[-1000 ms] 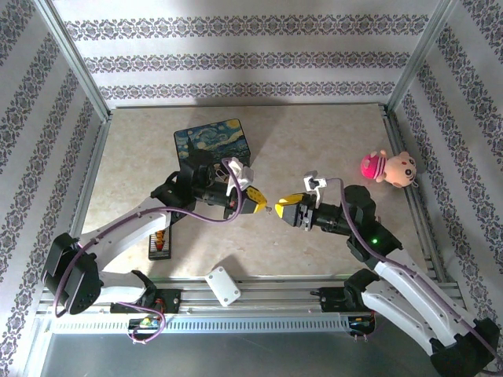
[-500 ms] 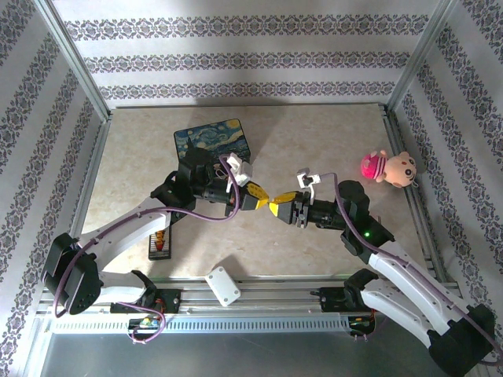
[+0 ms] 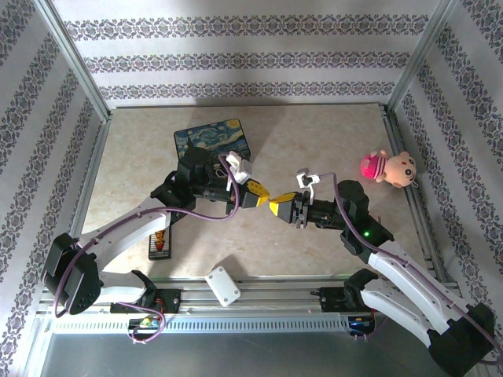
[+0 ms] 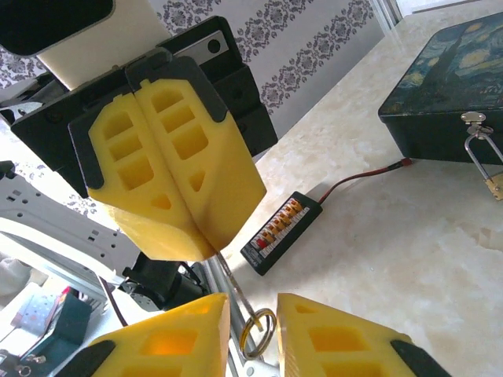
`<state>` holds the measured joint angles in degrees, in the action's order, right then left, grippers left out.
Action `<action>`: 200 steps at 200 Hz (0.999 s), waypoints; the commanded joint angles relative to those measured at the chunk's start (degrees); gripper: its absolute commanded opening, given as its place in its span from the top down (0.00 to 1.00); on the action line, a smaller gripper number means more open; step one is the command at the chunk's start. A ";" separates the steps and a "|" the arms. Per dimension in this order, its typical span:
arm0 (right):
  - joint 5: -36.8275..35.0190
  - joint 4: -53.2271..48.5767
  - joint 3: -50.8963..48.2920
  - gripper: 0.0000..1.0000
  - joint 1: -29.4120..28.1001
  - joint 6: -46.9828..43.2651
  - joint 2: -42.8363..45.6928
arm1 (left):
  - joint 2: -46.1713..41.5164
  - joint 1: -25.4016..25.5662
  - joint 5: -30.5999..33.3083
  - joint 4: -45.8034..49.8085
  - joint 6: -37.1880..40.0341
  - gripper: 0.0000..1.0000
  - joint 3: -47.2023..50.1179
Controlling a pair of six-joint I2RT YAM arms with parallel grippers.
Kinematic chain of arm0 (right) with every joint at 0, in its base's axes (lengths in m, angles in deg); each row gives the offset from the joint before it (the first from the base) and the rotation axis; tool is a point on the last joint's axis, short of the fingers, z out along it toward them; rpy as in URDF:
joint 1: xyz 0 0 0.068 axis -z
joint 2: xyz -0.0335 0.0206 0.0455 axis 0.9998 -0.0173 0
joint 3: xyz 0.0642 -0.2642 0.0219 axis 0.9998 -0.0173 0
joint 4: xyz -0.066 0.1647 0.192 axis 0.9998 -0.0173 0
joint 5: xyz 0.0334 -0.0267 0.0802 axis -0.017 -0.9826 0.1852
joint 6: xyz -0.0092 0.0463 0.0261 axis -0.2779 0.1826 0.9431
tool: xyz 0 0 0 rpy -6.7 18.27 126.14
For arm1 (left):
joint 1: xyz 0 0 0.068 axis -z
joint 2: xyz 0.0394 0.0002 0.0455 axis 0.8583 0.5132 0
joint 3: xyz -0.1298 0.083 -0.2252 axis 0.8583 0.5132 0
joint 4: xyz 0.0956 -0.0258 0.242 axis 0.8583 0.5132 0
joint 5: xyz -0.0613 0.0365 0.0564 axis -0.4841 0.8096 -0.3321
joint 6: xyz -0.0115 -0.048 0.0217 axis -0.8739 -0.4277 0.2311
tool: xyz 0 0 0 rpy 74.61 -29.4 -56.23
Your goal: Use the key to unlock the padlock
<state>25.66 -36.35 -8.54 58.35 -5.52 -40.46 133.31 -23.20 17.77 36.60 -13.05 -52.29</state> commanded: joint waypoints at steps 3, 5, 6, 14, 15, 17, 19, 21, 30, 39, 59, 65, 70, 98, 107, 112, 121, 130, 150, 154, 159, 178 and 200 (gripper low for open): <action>1.10 2.26 1.02 0.82 -0.72 -0.38 0.21 | -0.60 -0.50 -0.56 -3.27 -1.29 1.00 -0.19; 1.09 2.29 1.02 0.83 -0.72 -0.35 0.17 | -0.60 -0.50 -0.62 -3.30 -1.33 1.00 -0.19; 1.05 2.27 1.02 0.83 -0.72 -0.37 0.15 | -0.56 -0.50 -0.65 -3.30 -1.34 1.00 -0.23; 0.85 2.31 1.10 0.86 -0.72 -0.43 0.19 | -0.59 -0.50 -0.89 -3.31 -1.39 1.00 -0.26; 0.84 2.32 1.10 0.86 -0.72 -0.46 0.20 | -0.55 -0.50 -0.91 -3.27 -1.41 1.00 -0.22; 0.83 2.33 1.10 0.88 -0.72 -0.48 0.14 | -0.48 -0.48 -0.93 -3.23 -1.38 1.00 -0.19; 0.83 2.29 1.10 0.89 -0.79 -0.48 0.13 | -0.49 -0.50 -1.00 -3.22 -1.42 1.00 -0.21; 0.83 2.28 1.15 0.90 -0.80 -0.44 0.12 | -0.51 -0.50 -1.06 -3.22 -1.43 1.00 -0.21; 0.74 2.33 1.19 0.95 -0.81 -0.49 0.12 | -0.47 -0.50 -1.28 -3.22 -1.54 1.00 -0.21; 0.74 2.29 1.28 0.99 -0.90 -0.59 0.21 | -0.54 -0.46 -1.32 -3.22 -1.68 1.00 -0.19; 0.07 2.17 1.29 1.00 -1.06 -0.79 0.47 | -0.77 -0.50 -0.97 -3.31 -2.27 1.00 -0.42; -0.40 1.96 1.31 1.00 -1.11 -0.85 0.64 | -0.86 -0.50 -0.61 -3.31 -2.60 0.97 -0.41; -0.99 1.78 1.37 1.00 -1.16 -1.04 0.80 | -0.93 -0.49 -0.38 -3.31 -3.08 0.93 -0.46; -8.50 -2.76 2.69 1.00 -2.79 -4.28 1.90 | -1.28 -0.50 4.58 -2.85 -8.24 0.35 -1.79; -13.09 -5.75 3.56 1.00 -4.45 -6.91 2.26 | -1.54 -0.50 8.48 -1.43 -10.54 0.23 -2.66; -16.12 -7.44 4.06 1.00 -5.27 -8.61 2.51 | -1.77 -0.54 11.04 -0.29 -11.65 0.18 -3.30; -23.12 -10.37 4.88 1.00 -7.82 -11.75 2.74 | -2.13 -0.59 15.30 1.65 -13.46 0.15 -4.33; -29.17 -11.70 5.21 1.00 -9.97 -14.71 2.90 | -2.46 -0.67 18.73 3.55 -15.29 0.14 -5.44; -41.72 -12.01 5.24 1.00 -14.10 -21.23 2.77 | -2.68 -1.24 26.74 8.82 -20.85 0.14 -8.52; -44.21 -11.85 5.23 1.00 -14.90 -22.56 2.64 | -2.71 -1.38 27.65 9.86 -21.92 0.15 -9.21; -47.22 -11.44 5.23 1.00 -15.81 -24.30 2.38 | -2.60 -1.61 28.75 11.27 -23.32 0.16 -10.05; -58.93 -8.28 4.91 1.00 -20.19 -32.18 0.75 | -1.67 -2.80 31.48 16.83 -29.23 0.21 -13.54; -69.90 0.15 3.04 1.00 -24.26 -42.29 -1.90 | 0.56 -3.75 29.90 20.65 -33.31 0.28 -16.72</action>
<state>-25.03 -44.92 -4.74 37.59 -33.06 -40.35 132.41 -25.67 44.88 49.54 -37.98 -65.53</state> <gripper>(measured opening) 0.040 0.744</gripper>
